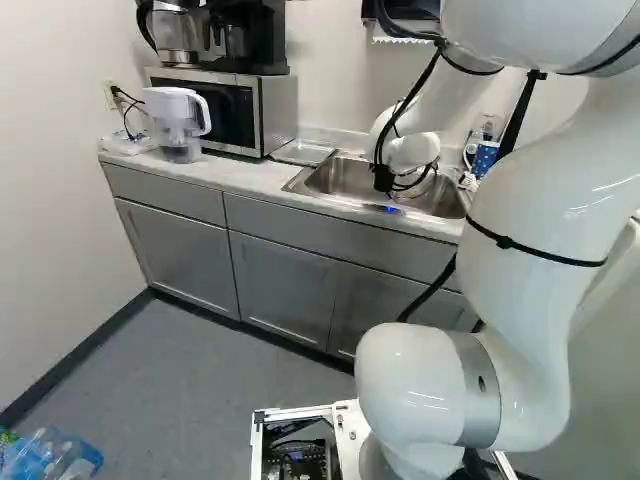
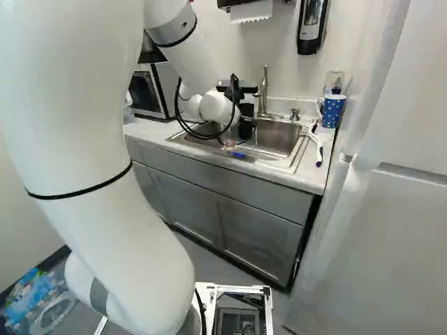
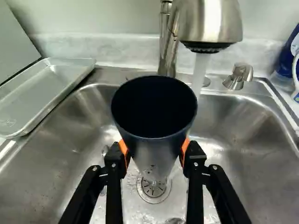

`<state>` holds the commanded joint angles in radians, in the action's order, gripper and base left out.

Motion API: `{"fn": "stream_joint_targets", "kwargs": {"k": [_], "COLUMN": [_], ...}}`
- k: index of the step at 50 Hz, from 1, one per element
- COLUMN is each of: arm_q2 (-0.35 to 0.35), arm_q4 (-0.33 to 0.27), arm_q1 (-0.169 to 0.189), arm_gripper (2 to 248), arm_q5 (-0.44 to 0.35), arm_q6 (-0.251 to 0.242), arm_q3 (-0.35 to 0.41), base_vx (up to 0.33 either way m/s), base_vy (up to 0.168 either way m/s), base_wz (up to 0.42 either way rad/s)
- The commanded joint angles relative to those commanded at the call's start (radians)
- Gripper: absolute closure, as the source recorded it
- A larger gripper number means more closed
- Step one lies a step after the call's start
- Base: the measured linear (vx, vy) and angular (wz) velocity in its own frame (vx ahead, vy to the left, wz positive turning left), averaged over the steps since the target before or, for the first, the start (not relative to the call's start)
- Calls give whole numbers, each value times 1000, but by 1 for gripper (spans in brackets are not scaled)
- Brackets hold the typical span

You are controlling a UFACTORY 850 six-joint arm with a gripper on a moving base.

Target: Rinse the cup and place it in the tray

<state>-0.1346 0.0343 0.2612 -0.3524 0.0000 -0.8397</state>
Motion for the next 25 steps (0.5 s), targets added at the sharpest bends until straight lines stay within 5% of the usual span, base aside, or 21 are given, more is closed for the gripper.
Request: {"fn": "stream_joint_targets", "kwargs": {"k": [25], "arm_q2": [-16], "arm_q4": [2], "arm_q1": [33], "arm_gripper": [128], "arm_q5": [2], "arm_q6": [0], "arm_q3": [-17], "base_vx": [0], "base_vy": [0], "base_wz": [0]}}
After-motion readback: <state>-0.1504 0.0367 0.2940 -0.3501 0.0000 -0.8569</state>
